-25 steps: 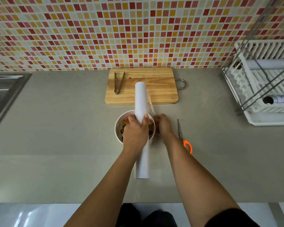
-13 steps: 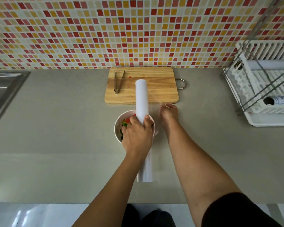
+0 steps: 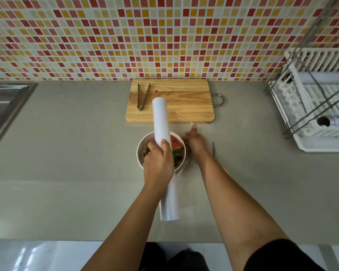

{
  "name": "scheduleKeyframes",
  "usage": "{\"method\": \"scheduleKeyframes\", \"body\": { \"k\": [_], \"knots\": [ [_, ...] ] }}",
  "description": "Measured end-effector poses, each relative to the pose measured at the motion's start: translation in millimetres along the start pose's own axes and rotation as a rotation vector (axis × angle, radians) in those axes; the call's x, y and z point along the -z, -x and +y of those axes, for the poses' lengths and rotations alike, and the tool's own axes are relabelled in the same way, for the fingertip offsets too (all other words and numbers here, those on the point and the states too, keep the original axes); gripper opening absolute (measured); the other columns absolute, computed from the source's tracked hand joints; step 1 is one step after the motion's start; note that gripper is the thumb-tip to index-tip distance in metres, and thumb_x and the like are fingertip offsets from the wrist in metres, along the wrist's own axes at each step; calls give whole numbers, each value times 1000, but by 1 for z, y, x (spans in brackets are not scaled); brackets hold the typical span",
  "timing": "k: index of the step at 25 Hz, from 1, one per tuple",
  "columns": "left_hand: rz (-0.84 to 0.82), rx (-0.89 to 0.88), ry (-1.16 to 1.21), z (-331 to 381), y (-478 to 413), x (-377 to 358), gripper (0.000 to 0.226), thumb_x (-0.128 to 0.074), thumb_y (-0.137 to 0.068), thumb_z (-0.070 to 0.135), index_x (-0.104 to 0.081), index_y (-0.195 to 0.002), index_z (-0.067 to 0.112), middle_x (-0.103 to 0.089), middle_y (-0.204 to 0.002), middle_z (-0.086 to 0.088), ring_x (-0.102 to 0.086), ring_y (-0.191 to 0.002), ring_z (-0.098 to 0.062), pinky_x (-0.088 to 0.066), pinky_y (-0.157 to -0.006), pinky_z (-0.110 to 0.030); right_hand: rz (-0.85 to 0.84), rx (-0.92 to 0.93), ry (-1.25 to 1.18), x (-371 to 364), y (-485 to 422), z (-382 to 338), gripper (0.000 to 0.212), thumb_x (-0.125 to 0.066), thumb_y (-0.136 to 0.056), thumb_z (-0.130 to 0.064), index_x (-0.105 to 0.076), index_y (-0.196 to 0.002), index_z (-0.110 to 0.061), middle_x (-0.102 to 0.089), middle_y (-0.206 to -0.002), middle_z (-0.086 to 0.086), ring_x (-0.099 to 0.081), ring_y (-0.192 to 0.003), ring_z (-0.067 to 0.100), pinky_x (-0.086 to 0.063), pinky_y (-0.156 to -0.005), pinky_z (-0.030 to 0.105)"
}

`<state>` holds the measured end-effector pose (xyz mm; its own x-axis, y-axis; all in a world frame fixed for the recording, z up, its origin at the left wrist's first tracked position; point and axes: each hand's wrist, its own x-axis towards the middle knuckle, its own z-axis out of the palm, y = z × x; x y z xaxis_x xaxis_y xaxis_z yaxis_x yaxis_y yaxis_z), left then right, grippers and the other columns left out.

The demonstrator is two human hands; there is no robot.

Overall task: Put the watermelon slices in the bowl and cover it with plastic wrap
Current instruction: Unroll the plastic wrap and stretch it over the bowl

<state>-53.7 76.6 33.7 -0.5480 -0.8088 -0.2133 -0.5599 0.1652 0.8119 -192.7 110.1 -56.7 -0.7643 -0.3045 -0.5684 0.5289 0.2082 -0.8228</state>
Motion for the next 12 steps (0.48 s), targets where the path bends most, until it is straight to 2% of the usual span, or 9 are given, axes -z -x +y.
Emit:
{"method": "scheduleKeyframes", "body": {
  "k": [2, 4, 7, 10, 12],
  "knots": [
    [-2, 2, -11, -2, 0, -1, 39, -28, -98, 39, -45, -113, 8, -54, -99, -10, -55, -86, -29, -49, -75, -42, -86, -170, -283, 7, 3, -3, 69, -15, -96, -54, -53, -119, -2, -63, -105, 12, -60, -96, 25, -49, -87, 37],
    [2, 2, -12, -2, 2, -3, 37, -28, -98, 39, -44, -111, 8, -51, -95, -8, -54, -84, -29, -49, -74, -42, -59, -229, -401, 14, 3, -8, 73, -10, -94, -57, -55, -117, -4, -62, -108, 12, -58, -95, 23, -47, -84, 34],
    [23, -26, -4, -3, 2, -3, 32, -30, -98, 38, -43, -107, 11, -53, -95, -9, -56, -85, -30, -52, -76, -46, -101, -245, -191, 20, 15, -11, 75, -14, -92, -63, -55, -116, -4, -63, -98, 8, -59, -88, 21, -49, -72, 31],
    [31, -40, 6, -7, -1, -1, 36, -33, -97, 41, -45, -114, 11, -56, -106, -11, -53, -88, -26, -48, -78, -39, -108, -176, 137, 19, 32, 10, 74, -20, -90, -65, -65, -97, -7, -66, -93, 12, -62, -85, 28, -50, -67, 33],
    [26, -33, -6, -11, -3, -2, 47, -37, -94, 47, -46, -121, 10, -55, -116, -12, -54, -98, -27, -44, -80, -37, -46, -55, 263, 15, 43, 26, 60, -23, -91, -59, -64, -82, -16, -62, -88, 11, -57, -82, 26, -42, -60, 31]
  ]
}}
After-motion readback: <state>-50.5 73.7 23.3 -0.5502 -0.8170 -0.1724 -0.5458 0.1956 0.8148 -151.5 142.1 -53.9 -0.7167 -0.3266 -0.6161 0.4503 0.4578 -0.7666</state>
